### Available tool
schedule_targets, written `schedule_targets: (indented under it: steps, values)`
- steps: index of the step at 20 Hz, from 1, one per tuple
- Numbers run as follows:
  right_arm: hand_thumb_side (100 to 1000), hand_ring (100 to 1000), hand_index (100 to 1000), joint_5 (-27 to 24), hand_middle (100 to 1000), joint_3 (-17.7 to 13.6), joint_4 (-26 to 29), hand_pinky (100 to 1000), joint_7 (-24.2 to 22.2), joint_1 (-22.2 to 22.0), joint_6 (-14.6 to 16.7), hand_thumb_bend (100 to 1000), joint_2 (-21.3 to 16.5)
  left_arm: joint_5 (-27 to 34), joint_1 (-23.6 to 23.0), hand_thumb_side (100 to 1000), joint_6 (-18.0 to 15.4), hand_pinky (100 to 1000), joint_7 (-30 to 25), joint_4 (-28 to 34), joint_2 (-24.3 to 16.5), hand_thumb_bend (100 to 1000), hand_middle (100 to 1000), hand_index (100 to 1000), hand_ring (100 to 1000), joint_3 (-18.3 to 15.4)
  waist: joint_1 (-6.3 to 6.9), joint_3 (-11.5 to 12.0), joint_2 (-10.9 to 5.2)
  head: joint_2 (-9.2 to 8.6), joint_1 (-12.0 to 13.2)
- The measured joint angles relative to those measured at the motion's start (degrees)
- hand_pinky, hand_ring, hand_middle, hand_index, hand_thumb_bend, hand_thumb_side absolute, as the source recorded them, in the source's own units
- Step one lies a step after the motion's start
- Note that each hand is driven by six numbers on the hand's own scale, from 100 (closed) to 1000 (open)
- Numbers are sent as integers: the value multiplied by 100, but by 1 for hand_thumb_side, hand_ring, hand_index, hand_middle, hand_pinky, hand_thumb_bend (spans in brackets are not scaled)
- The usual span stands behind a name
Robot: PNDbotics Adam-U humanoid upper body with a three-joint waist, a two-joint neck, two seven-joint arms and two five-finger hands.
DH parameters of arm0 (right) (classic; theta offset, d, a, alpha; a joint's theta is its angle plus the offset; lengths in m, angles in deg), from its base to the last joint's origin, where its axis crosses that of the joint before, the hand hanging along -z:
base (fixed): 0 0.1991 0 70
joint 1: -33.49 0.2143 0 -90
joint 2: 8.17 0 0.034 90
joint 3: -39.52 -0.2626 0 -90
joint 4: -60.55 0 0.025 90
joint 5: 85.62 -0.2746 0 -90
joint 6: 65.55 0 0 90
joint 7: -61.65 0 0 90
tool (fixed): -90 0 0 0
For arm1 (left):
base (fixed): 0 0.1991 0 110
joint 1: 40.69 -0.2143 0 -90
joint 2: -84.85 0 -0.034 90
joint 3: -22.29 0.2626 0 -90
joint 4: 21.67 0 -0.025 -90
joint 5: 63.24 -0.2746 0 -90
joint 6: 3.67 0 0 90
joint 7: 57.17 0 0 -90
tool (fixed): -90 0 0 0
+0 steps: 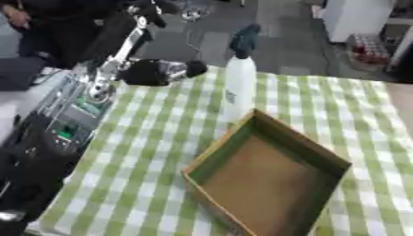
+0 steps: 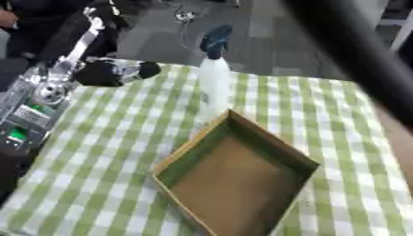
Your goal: Pick up objects on the table and place them in the box.
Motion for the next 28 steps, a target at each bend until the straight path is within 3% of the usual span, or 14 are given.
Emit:
schedule_targets:
  steps: [6,13,18,28]
  values:
    - [993,488,742,-8,507,2,0,372,-6,0,-6,210,-1,315,310,854,61,530,-402,-261,-107,831,812,863,724,183,1,-29,-17,25,34]
    - [991,488,742,-52,507,5,0,372,-27,6,-25,212,-1,521,599,900,-38,528,-607,-621,-129,915,802,855,721,397,2,-74,-18,52,54]
    - [989,489,742,-76,507,12,0,373,-30,19,-29,212,-1,651,725,954,-75,519,-693,-886,-126,908,803,859,716,522,3,-103,-18,52,55]
    - [991,488,743,-106,507,37,0,372,-63,69,-62,213,-1,999,928,966,1,517,-688,-1271,-66,893,800,858,718,620,3,-156,-18,47,110]
